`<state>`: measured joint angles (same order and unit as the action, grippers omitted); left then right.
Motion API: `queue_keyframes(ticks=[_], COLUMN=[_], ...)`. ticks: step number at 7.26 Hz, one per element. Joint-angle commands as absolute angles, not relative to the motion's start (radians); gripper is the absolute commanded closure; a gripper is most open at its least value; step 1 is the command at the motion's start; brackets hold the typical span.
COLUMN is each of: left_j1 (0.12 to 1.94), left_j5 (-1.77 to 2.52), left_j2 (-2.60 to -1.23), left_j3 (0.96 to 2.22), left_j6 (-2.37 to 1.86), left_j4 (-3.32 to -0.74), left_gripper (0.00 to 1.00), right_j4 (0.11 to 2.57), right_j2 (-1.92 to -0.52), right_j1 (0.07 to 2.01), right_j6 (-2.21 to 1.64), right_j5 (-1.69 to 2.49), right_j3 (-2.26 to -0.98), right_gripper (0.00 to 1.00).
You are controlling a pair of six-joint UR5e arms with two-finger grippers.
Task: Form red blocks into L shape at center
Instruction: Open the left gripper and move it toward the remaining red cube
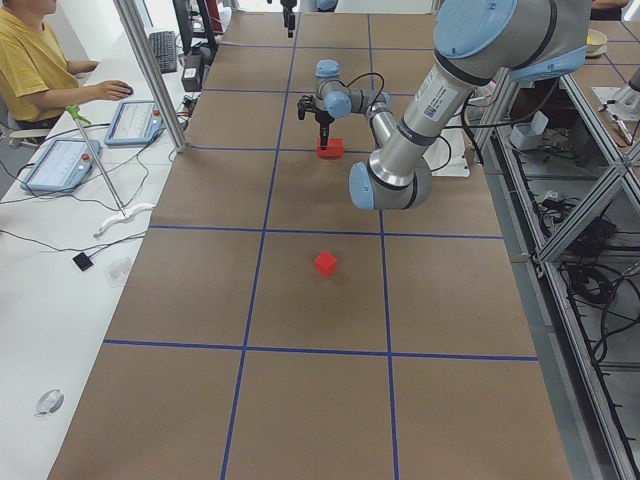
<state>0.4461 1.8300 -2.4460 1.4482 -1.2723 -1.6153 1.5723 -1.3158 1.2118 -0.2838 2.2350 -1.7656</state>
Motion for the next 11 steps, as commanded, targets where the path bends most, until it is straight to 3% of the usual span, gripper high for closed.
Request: queue_keyframes(ticks=[1,2,5,8,11], left_j1=[0.446,0.446,0.474,0.601,0.779], left_j5=[1.830,1.830,1.839,1.924,2.034], left_j2=[-2.447,-2.448,-2.394,-2.048,-1.754], left_j3=[1.450,1.456,1.599,1.877,1.973], left_j6=[-1.266,-1.262,-1.157,-0.819,-0.414], left_j4=[-1.615,-1.615,-1.566,-1.566,-1.629], left_gripper=[0.09,0.01,0.00,0.00,0.00], right_j4=[1.572,1.572,1.572,1.572,1.572], right_j2=[-1.316,-1.316,-1.316,-1.315,-1.316], right_j1=[1.212,1.212,1.212,1.210,1.210], right_j6=[-0.284,-0.284,-0.284,-0.284,-0.282], right_j5=[2.235,2.235,2.235,2.235,2.235], right_j3=[-1.766,-1.766,-1.766,-1.766,-1.764], right_gripper=[0.01,0.01,0.01,0.01,0.01])
